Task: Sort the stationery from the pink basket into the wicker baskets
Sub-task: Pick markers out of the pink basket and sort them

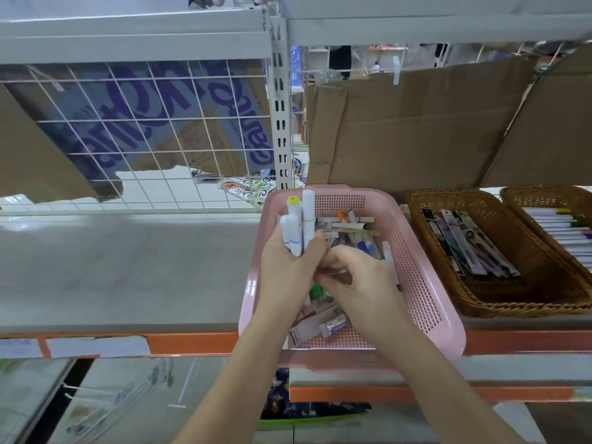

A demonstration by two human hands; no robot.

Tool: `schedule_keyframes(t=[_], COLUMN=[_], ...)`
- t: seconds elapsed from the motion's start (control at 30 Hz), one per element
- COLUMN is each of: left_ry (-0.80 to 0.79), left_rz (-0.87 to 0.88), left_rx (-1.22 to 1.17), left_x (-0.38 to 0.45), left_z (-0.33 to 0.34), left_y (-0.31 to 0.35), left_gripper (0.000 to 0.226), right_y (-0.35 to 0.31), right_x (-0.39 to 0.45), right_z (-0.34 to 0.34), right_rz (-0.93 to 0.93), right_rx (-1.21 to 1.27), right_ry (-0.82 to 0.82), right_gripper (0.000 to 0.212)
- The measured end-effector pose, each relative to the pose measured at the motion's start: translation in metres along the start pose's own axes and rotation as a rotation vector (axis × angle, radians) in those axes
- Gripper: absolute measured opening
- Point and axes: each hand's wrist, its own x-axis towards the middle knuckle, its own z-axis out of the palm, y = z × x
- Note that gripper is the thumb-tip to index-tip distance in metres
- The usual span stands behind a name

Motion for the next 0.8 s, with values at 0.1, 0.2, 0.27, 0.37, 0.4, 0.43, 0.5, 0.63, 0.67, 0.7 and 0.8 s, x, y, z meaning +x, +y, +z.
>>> schedule_keyframes(t=[0.1, 0.2, 0.27, 0.37, 0.4, 0.43, 0.5, 0.63, 0.67, 0.7, 0.8], left_ry=[0.017, 0.013, 0.013, 0.010, 0.023, 0.052, 0.121, 0.158, 0.141, 0.122, 0.112], left_rz=[-0.017, 0.006, 0.036, 0.075, 0.069, 0.056, 0.035, 0.037, 0.046, 0.059, 0.095], left_rx=[-0.013, 0.034, 0.055, 0.098, 0.110, 0.115, 0.101, 0.080, 0.084, 0.079, 0.080], left_x=[0.001, 0.001, 0.001, 0.000, 0.000, 0.001, 0.002, 0.002, 0.001, 0.001, -0.002], left_z=[-0.001, -0.002, -0.001, -0.001, -0.001, -0.001, -0.001, 0.000, 0.000, 0.000, 0.007], left_y=[-0.001, -0.003, -0.003, -0.003, -0.003, -0.003, -0.004, -0.002, 0.000, 0.003, 0.014], left_gripper=[0.014, 0.014, 0.012, 0.015, 0.018, 0.020, 0.019, 0.018, 0.022, 0.020, 0.013], right_y=[0.007, 0.021, 0.028, 0.032, 0.032, 0.032, 0.031, 0.025, 0.023, 0.022, 0.019], right_x=[-0.002, -0.007, -0.010, -0.010, -0.009, -0.008, -0.007, -0.006, -0.004, -0.003, 0.001], right_z=[-0.006, -0.014, -0.015, -0.011, -0.009, -0.007, -0.007, -0.014, -0.018, -0.023, -0.047], right_rz=[-0.009, 0.000, 0.035, 0.099, 0.116, 0.124, 0.127, 0.099, 0.090, 0.082, 0.056], right_rx=[-0.105, -0.343, -0.499, -0.642, -0.666, -0.684, -0.704, -0.730, -0.755, -0.775, -0.800], right_ry=[0.005, -0.053, -0.123, -0.205, -0.237, -0.273, -0.330, -0.363, -0.377, -0.388, -0.389], right_gripper=[0.017, 0.023, 0.024, 0.028, 0.029, 0.029, 0.029, 0.029, 0.029, 0.028, 0.026])
